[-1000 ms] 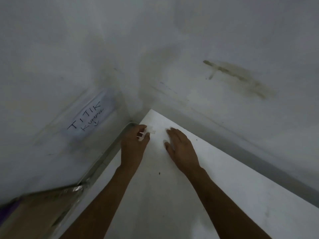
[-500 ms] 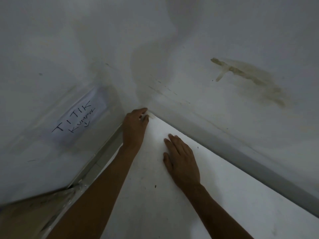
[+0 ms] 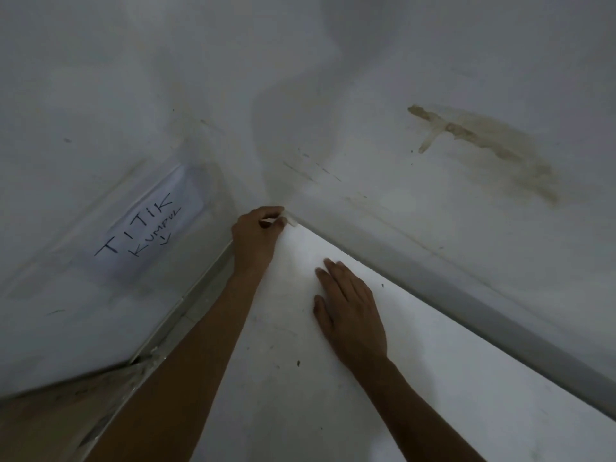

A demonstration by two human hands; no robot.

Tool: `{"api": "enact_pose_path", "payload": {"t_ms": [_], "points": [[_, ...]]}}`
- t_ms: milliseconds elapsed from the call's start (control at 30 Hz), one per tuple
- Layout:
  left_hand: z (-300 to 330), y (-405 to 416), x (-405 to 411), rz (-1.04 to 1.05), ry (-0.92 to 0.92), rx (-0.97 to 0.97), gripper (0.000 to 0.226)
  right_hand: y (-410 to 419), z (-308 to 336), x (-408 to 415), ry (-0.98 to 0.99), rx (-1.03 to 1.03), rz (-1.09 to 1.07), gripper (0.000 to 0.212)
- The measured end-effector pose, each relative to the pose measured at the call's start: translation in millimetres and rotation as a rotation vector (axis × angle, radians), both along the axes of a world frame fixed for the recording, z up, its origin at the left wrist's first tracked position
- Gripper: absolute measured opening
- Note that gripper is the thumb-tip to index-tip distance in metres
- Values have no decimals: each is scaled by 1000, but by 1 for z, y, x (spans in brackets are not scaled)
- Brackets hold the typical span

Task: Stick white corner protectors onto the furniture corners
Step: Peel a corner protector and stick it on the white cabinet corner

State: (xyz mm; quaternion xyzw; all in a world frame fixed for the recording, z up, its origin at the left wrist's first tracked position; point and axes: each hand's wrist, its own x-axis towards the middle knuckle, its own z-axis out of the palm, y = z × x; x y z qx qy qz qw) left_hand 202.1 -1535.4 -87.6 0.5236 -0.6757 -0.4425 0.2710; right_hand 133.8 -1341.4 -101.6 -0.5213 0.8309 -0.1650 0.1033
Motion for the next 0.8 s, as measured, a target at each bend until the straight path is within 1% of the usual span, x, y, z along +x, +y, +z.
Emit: {"api": "enact_pose_path", "payload": {"t_ms": [200, 333, 500, 667, 800], "points": [[2, 1, -4, 51, 27, 35, 18, -1, 0, -1, 1, 10, -1, 46], [3, 1, -4, 37, 18, 42, 18, -1, 0, -1, 3, 7, -9, 46], [0, 2, -2, -18, -55, -32, 19, 0, 1, 0, 18, -4, -13, 45], [-2, 7, 4, -86, -48, -146, 23, -1, 0, 1, 26, -6, -17, 46], [-2, 0, 3, -89, -79, -133, 22, -1, 0, 0, 0, -2, -16, 46]]}}
